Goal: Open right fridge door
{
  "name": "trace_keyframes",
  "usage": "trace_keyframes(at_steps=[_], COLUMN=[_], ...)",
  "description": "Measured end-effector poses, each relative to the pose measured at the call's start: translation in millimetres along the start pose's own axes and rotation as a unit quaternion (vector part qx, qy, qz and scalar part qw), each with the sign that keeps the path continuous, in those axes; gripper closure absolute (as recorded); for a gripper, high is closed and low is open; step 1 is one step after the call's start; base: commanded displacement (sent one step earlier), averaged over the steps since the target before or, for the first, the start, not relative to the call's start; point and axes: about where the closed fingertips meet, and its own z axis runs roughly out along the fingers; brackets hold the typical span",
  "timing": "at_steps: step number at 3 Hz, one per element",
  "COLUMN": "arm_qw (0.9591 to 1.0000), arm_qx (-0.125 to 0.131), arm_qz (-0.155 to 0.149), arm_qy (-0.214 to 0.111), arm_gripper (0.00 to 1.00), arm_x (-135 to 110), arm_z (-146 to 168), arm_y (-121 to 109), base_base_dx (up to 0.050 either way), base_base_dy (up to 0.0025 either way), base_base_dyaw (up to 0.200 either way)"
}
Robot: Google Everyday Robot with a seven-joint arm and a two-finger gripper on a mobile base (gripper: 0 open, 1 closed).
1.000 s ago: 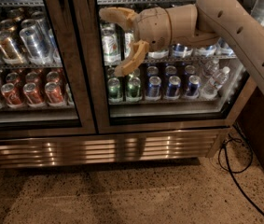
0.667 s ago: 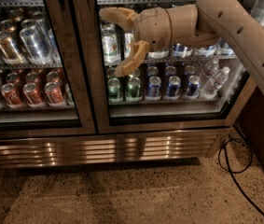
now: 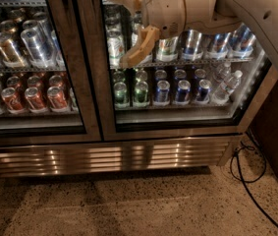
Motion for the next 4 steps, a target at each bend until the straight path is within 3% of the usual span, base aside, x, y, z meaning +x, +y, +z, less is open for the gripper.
trace_keyframes(at_steps=[1, 2, 3, 4], arm_qw=[1.0000, 0.9992, 0.9992, 0.9969], arm_qx=[0.000, -0.006, -0.006, -0.012], arm_qz=[0.000, 0.040, 0.040, 0.078], arm_qy=[0.000, -0.004, -0.004, -0.006], arm_gripper=[0.00, 0.00, 0.00, 0.00], arm_x=[0.0, 6.5, 6.5, 14.1], arm_z=[0.1, -2.7, -2.7, -4.9], arm_y=[0.0, -4.0, -4.0, -8.8], base_base_dx=[0.000, 0.000, 0.000, 0.000], base_base_dy=[0.00000, 0.00000, 0.00000, 0.00000], base_base_dyaw=[0.000, 0.000, 0.000, 0.000])
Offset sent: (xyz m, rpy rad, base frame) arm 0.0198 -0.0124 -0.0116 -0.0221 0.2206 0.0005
